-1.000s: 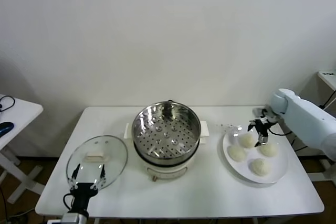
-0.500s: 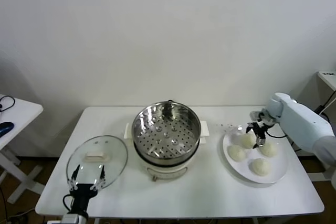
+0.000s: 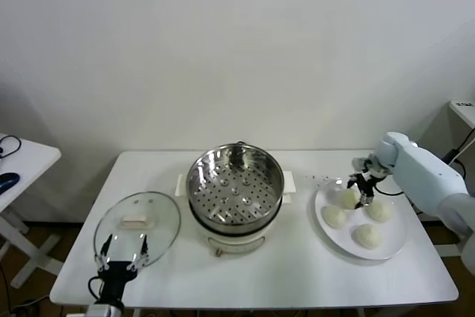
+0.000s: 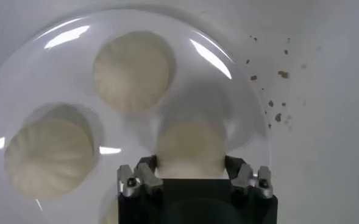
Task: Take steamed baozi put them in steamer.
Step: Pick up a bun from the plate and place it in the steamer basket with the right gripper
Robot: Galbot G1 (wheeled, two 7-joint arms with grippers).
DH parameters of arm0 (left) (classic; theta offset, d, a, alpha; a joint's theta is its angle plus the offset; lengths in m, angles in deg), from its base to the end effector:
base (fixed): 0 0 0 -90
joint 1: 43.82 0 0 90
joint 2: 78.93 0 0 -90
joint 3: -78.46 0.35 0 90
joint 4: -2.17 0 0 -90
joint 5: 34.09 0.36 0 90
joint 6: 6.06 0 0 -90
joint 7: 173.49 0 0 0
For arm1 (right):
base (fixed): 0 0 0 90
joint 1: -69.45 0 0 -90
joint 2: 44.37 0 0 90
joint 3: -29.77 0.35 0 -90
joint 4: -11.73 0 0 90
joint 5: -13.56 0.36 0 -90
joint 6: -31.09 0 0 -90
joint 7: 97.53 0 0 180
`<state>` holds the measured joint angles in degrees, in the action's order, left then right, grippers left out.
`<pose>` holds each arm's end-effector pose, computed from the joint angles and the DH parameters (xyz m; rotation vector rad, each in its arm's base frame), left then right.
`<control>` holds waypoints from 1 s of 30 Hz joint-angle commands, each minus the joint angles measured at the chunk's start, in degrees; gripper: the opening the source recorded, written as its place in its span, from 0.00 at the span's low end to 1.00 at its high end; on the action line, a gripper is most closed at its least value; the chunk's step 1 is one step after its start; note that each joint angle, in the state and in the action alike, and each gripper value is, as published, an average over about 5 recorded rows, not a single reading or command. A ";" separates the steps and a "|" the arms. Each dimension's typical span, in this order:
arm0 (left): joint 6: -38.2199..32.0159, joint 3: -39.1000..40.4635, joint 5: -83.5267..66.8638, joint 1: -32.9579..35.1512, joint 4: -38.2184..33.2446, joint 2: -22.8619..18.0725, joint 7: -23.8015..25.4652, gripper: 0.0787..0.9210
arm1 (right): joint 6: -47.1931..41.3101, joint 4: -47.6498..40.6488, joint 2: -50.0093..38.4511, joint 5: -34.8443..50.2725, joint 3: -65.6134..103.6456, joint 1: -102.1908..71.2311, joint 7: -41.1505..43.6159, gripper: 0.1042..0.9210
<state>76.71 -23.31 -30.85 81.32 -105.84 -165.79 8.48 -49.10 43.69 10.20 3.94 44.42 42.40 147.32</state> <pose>0.1391 0.0828 -0.3847 0.1549 -2.9478 -0.3011 0.5927 -0.2297 -0.2486 1.2670 -1.3068 1.3077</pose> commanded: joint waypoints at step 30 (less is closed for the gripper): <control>-0.38 0.26 -0.35 1.63 -0.80 0.47 0.34 0.88 | 14.43 43.26 4.01 5.68 -27.61 39.91 1.78 0.71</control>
<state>75.87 -23.08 -31.45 82.87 -106.08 -165.16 8.63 -40.56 74.93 8.83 13.39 21.98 71.77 148.84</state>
